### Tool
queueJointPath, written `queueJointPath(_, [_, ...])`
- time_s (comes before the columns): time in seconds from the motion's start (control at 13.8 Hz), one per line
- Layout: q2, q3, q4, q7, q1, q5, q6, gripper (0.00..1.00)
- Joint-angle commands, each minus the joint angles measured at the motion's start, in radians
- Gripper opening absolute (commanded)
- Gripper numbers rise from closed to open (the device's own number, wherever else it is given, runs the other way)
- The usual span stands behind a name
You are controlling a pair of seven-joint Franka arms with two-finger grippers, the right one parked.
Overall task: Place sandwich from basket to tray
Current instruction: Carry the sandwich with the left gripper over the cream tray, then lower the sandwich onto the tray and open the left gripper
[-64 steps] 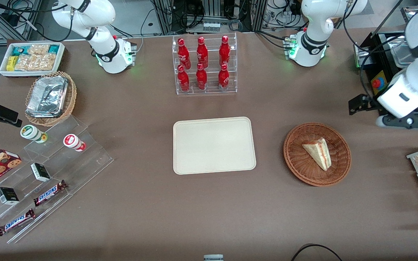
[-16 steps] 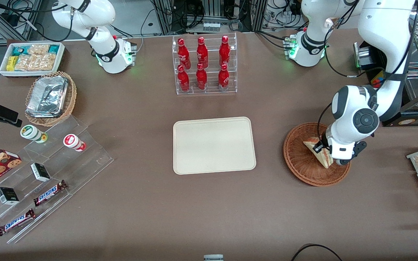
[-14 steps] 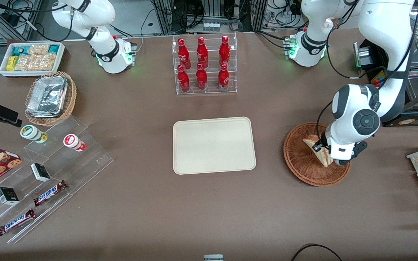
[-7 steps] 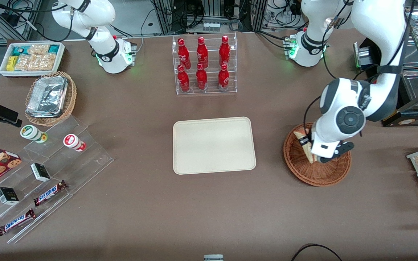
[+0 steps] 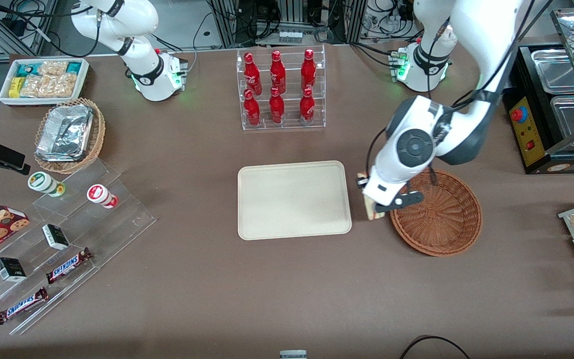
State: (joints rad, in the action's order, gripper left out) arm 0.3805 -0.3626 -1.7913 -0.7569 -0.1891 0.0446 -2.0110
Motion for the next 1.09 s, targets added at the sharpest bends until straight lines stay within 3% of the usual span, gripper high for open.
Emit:
queueJointPath(0.0, [0.144,0.007,0.14,-0.01,-0.097,0.008,-0.035,0.0])
queueJointPath(0.22, [0.263,0.013,0.277,-0.154,-0.211,0.027,-0.046,0.0])
queueJointPath(0.44, [0.362,0.014,0.372,-0.321,-0.289,0.141,-0.045,0.0])
queueJointPath(1.02, [0.448,0.013,0.431,-0.393,-0.325,0.141,-0.054,0.0])
